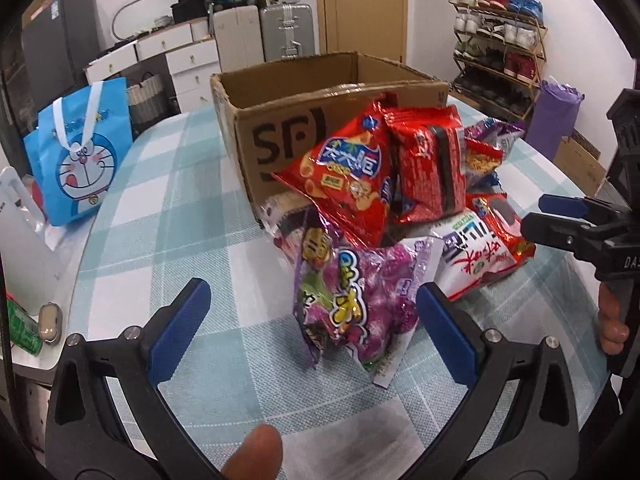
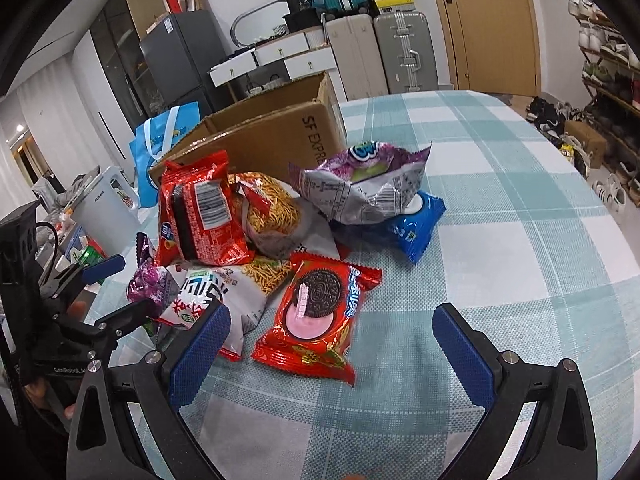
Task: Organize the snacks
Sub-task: 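Close the left gripper on the purple candy bag while the right gripper closes on the red Oreo pack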
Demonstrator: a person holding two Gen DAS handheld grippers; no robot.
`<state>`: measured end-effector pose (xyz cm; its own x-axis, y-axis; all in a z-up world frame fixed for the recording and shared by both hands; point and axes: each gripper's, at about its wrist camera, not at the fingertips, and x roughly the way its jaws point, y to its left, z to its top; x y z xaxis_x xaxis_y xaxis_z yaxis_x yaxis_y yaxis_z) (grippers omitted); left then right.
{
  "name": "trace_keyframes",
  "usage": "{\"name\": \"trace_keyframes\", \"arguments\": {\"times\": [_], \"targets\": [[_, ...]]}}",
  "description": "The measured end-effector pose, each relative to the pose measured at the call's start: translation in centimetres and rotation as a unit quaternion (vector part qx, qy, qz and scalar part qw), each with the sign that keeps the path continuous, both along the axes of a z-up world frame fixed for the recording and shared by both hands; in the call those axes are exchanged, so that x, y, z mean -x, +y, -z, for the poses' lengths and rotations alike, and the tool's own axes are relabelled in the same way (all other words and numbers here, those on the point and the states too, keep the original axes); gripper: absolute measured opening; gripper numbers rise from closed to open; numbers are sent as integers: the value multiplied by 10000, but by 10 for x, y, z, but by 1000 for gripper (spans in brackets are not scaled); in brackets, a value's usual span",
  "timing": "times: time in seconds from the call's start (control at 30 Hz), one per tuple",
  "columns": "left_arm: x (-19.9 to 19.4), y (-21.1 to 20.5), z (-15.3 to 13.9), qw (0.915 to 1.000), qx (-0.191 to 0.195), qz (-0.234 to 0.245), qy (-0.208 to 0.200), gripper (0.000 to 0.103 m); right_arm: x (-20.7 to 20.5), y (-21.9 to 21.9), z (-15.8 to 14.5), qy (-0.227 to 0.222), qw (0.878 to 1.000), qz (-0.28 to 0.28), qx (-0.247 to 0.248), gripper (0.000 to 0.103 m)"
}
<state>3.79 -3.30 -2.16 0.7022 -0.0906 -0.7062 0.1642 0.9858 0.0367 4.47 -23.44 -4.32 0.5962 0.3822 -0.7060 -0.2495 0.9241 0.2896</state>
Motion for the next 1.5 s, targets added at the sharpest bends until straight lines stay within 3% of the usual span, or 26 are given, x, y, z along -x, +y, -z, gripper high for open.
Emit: {"name": "trace_keyframes", "arguments": {"times": [0.23, 0.4, 0.73, 0.9, 1.13, 1.2, 1.23, 1.37, 1.5], "targets": [[-11, -4, 14, 9991, -30, 112, 403, 102, -15, 8, 9, 256, 9994, 70, 229, 103], [-15, -3, 20, 9988, 20, 100, 470, 102, -21, 14, 12, 303, 9982, 86, 506, 103], [-17, -3, 24, 9986, -16, 97, 518, 102, -26, 11, 16, 421, 9976, 121, 531, 102], [-16, -2, 25, 9982, 141, 113, 580, 99, -22, 13, 16, 411, 9973, 104, 592, 101], [-12, -8, 25, 9982, 99, 223, 553, 87, -13, 13, 11, 280, 9979, -14, 578, 69], [-11, -9, 25, 9981, 108, 253, 557, 84, -10, 16, 10, 268, 9983, -120, 507, 52], [-10, -9, 25, 9979, 122, 270, 575, 80, -8, 17, 10, 254, 9984, -140, 479, 49], [-6, -11, 27, 9967, 248, 387, 664, 59, -1, 16, 8, 203, 9988, -119, 428, 42], [-1, -13, 24, 9967, 273, 442, 617, 57, 4, 12, 5, 95, 9992, -56, 390, 41]]}}
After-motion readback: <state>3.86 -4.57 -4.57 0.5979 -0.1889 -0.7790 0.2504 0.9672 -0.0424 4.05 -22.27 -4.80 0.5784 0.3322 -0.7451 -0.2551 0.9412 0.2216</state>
